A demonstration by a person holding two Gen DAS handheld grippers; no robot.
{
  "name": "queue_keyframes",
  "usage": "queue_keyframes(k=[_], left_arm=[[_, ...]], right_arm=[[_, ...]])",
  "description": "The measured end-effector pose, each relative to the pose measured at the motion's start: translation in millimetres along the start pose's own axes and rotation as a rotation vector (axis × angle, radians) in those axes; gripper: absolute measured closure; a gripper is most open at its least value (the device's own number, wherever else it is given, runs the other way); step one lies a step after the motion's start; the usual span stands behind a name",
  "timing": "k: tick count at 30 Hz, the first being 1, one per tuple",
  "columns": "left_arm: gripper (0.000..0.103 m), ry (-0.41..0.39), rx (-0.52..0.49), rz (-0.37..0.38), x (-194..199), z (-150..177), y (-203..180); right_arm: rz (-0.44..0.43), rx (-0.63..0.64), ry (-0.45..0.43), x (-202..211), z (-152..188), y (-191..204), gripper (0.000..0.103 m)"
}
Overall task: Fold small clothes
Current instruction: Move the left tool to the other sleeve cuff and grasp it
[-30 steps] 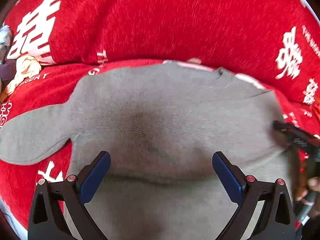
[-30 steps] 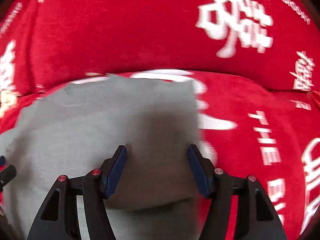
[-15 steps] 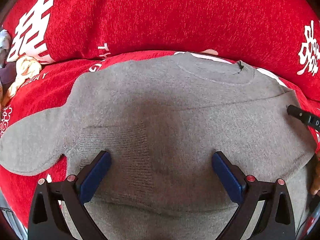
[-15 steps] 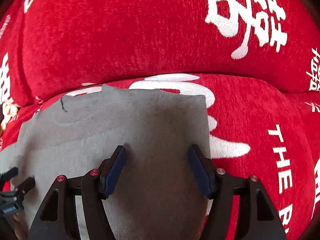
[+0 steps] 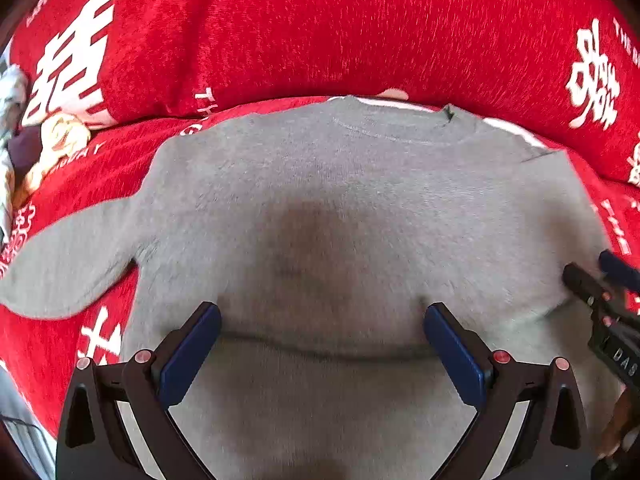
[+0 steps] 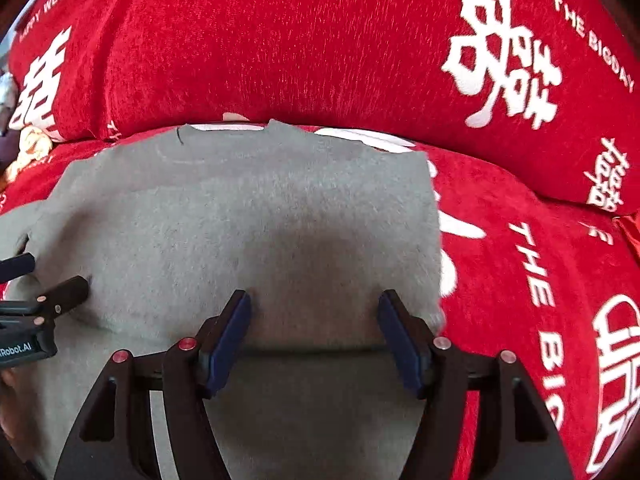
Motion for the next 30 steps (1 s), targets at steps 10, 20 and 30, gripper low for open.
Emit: queue_keyframes(k=[10,20,30], left_arm=[[0.001,-0.017,0.009,0.011,20,37,5],[0.001,-0.085,0.288,-0.179,51,55,149],[0.001,-0.094,0.724,-0.393,52,79,368]], right_arm=[[-0.032,0.008,-0.022,24,35,36,0.025],[-0.01,0.005,-0.084,29,43,37,0.021],[0.003,0.007,-0.096,30,46,39,0.021]])
Point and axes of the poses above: each gripper's, at about its wrist camera, not at the fingertips, and x roughly against the way its jaws point, y to its left, z to its underside, the point moved 4 cm from there along -x, roughly the way its jaws point, and after that the axes turned 12 degrees about -y, right-handed, at the moved point
